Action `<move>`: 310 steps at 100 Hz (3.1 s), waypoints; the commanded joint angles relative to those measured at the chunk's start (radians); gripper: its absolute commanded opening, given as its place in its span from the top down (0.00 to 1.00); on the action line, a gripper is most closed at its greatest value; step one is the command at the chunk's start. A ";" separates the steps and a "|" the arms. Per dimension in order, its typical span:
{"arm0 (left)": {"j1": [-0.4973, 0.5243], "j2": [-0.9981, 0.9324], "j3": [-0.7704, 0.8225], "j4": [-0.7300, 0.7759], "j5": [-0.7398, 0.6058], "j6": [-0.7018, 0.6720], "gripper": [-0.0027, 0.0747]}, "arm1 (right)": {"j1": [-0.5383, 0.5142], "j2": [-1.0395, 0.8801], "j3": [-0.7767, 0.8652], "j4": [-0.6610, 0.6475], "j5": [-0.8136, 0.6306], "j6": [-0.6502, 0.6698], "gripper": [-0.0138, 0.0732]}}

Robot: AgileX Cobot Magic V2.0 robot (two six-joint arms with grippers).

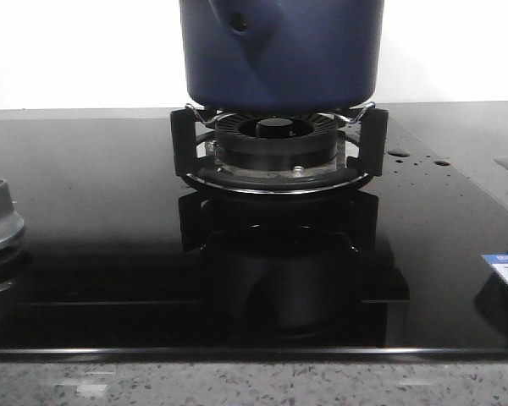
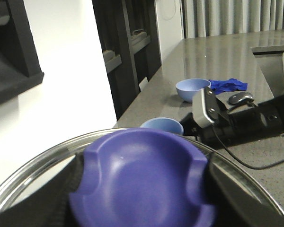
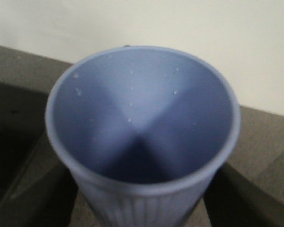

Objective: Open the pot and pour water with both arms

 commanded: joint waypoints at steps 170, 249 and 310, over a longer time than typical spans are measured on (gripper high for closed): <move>-0.140 0.245 -0.038 -0.103 -0.081 0.089 0.72 | -0.078 -0.561 0.237 0.110 -0.286 0.033 0.48; -0.152 0.324 -0.038 -0.123 -0.162 0.130 0.71 | -0.046 -0.692 0.237 0.110 -0.145 0.049 0.92; -0.109 0.201 -0.042 -0.183 -0.151 0.109 0.34 | -0.046 -0.692 0.237 0.110 -0.139 0.061 0.92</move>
